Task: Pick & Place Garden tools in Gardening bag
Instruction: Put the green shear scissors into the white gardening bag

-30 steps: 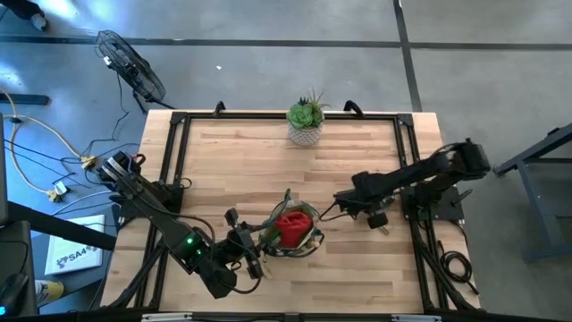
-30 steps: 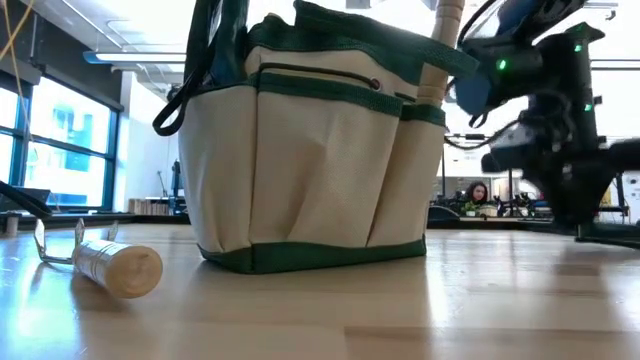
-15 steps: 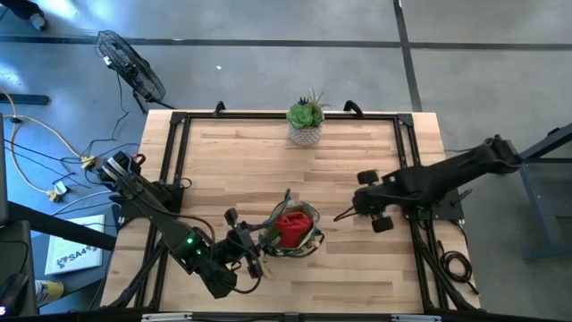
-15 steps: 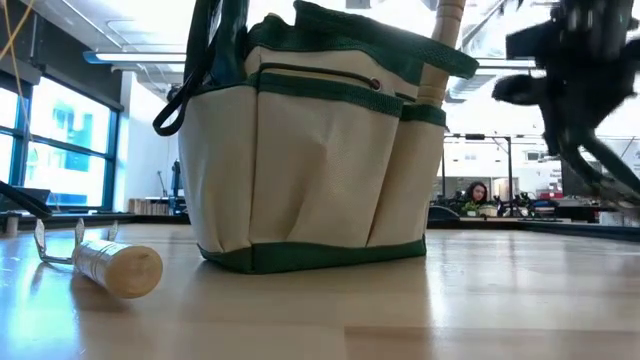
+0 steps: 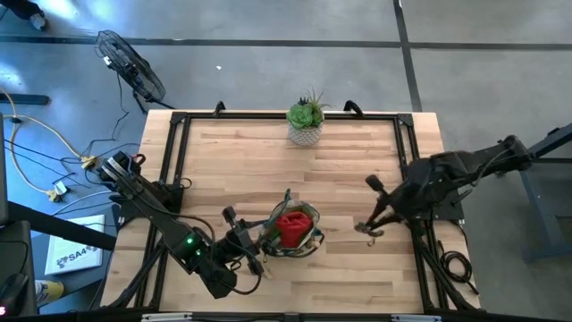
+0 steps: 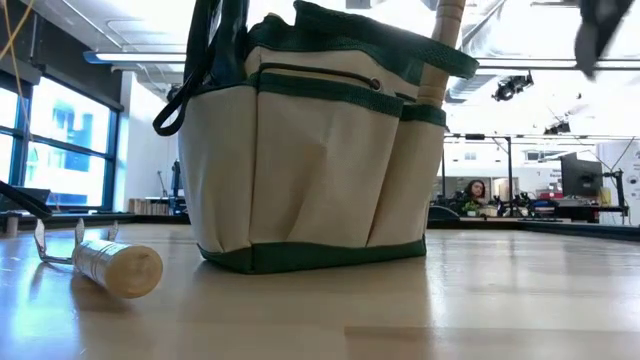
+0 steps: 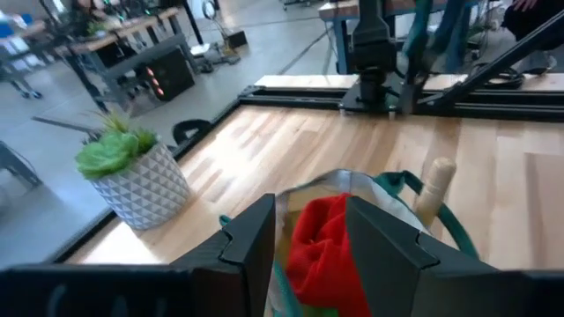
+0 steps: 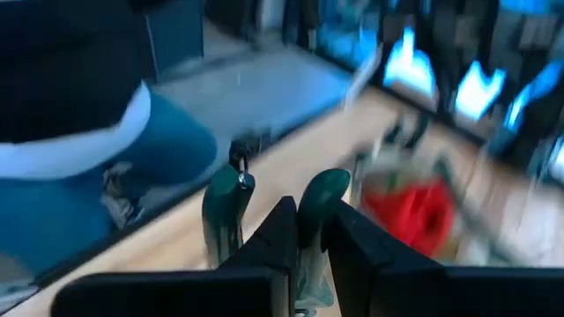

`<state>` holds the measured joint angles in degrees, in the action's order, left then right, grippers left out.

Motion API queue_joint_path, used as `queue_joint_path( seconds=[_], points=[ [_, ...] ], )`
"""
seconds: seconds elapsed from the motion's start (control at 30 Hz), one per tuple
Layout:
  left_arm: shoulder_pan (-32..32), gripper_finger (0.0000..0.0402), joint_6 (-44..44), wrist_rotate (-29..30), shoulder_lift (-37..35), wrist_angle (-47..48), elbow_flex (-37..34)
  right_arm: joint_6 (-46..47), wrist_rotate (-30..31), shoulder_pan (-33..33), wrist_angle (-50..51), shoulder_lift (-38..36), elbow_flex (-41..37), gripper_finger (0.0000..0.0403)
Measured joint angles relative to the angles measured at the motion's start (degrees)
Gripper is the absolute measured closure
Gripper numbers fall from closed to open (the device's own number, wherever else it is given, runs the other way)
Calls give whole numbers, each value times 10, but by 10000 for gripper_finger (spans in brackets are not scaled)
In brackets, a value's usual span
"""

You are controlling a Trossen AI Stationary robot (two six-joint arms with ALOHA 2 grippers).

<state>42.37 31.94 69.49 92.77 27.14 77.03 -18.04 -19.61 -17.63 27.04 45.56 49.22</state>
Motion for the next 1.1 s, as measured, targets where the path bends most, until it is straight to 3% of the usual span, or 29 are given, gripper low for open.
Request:
queue_joint_path(
  seconds=[0.1, 0.27, 0.47, 0.63, 0.73, 0.97, 1.1],
  points=[
    [0, 265, -8, 22, 0, 0, 0, -43, -31, 0, -60, -12, 0, 372],
    [0, 265, -8, 50, 0, 0, 0, -90, -134, 26, -181, -4, 0, 372],
    [0, 265, -8, 49, 0, 0, 0, -69, -97, 145, -212, 2, 0, 372],
    [0, 265, -8, 47, 0, 0, 0, -9, -268, 285, -226, 41, -9, 372],
    [0, 265, -8, 47, 0, 0, 0, 14, -349, 334, -256, 77, -30, 372],
    [0, 265, -16, 46, 0, 0, 0, 16, -404, 313, -385, 147, -87, 372],
    [0, 265, -18, 46, 0, 0, 0, 6, -368, 301, -407, 148, -101, 372]
  ],
)
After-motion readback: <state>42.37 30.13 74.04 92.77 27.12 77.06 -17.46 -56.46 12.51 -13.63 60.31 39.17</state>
